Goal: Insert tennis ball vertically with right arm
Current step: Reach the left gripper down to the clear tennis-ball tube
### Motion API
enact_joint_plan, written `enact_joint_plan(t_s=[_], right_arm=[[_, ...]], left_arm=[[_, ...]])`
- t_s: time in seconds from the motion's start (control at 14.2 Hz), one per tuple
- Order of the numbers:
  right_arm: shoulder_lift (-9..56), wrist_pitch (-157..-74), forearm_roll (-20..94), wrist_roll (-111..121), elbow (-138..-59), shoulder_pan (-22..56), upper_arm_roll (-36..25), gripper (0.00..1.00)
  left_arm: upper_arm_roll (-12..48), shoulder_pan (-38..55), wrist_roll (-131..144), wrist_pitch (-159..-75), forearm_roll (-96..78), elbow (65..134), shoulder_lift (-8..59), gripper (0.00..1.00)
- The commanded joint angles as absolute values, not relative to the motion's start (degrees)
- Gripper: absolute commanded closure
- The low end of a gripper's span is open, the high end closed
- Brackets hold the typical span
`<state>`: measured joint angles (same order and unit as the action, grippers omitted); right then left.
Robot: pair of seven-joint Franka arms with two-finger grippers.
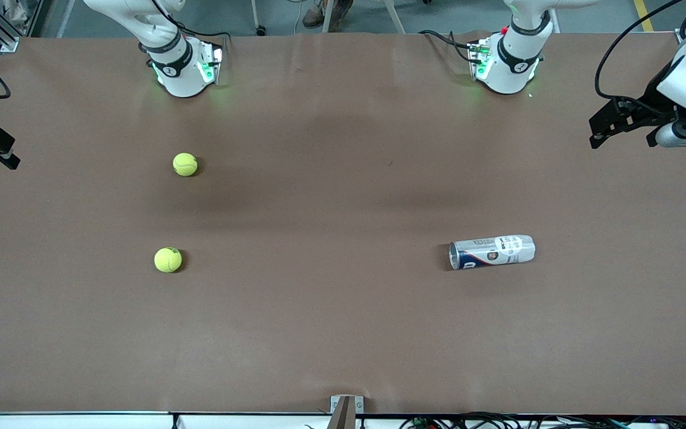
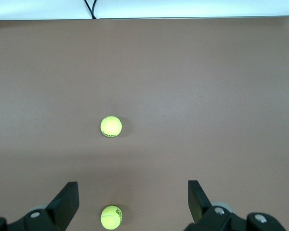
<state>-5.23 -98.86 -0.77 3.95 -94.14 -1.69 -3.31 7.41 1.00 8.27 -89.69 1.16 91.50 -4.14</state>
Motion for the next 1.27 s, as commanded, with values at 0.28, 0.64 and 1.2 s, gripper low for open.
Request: enact_joint_plan(t_s=[0.28, 0.64, 1.2], right_arm=[[-4.66, -98.09, -0.62, 3.69, -93.16, -1.93, -3.25, 0.0], [-4.66, -98.09, -0.62, 3.6, -93.16, -2.02, -3.25, 0.0], [-4.04, -98.0, -0.18, 3.6, -93.25, -2.11, -3.34, 0.0]], left_arm=[[7.56, 0.7, 7.47, -88.86, 2.2, 90.62, -4.13, 0.0], [7.65, 0.79, 7.47, -88.86, 2.11, 90.26, -2.64, 0.0], [8.17, 6.49, 4.48, -88.94, 4.21, 91.58, 10.52, 0.0]])
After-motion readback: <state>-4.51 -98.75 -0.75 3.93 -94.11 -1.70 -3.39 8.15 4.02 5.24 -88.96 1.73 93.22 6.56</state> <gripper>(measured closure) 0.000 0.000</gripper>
